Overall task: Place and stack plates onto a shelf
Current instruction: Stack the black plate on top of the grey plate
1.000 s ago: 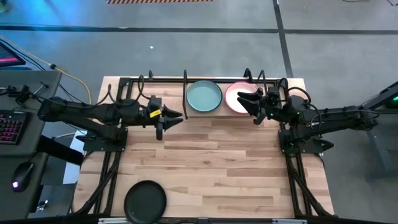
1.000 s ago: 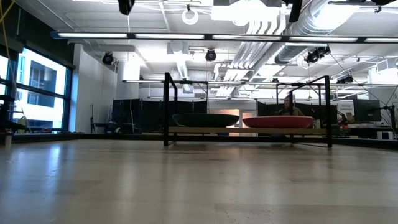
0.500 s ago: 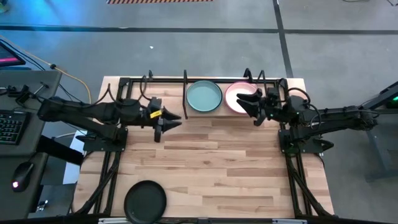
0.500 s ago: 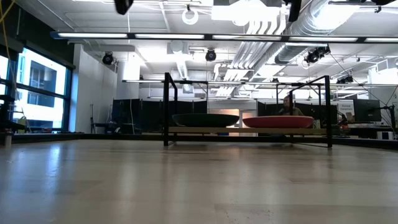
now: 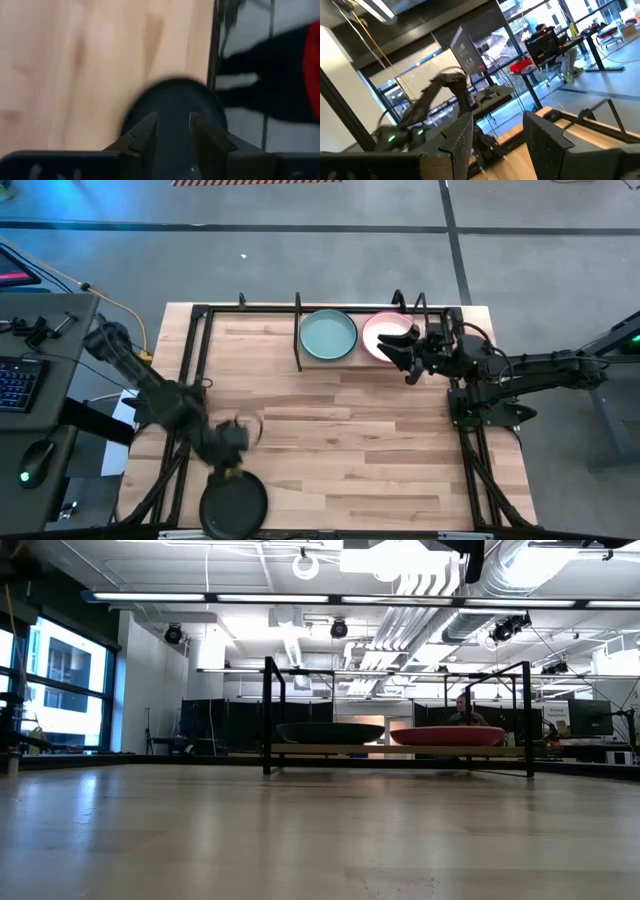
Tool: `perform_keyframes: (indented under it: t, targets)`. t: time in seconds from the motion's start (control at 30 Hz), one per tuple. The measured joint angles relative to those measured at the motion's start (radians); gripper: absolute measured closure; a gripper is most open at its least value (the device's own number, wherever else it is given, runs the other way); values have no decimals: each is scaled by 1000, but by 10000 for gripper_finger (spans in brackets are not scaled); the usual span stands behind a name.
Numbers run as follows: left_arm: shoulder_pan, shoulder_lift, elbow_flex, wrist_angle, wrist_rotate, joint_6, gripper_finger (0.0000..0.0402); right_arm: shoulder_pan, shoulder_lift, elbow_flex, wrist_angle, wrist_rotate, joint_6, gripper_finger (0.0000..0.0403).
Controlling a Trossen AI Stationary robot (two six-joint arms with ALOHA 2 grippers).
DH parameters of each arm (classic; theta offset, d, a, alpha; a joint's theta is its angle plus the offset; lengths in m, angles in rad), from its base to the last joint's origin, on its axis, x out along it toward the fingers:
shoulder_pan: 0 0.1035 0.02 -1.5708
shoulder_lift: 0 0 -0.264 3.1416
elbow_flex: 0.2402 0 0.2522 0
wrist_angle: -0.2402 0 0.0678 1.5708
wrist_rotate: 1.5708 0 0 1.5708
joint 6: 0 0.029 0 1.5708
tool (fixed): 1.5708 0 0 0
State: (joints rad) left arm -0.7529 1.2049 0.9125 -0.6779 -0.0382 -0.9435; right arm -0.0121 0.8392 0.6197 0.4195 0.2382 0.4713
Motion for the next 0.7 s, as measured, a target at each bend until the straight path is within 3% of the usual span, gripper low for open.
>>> perform_keyframes:
  t: [0.13, 0.27, 0.4, 0.7]
  targets:
    - [-140, 151, -16, 49, -15, -115, 315, 0, 0, 0, -22, 0, 2, 247]
    - [-211, 285, -15, 83, -45, -163, 347, 0, 0, 0, -29, 1, 2, 247]
    - [-222, 386, -14, 155, -8, -215, 394, 0, 0, 0, -41, 1, 21, 247]
    - [-179, 503, -10, 201, 93, -207, 401, -1, 0, 0, -74, 2, 26, 247]
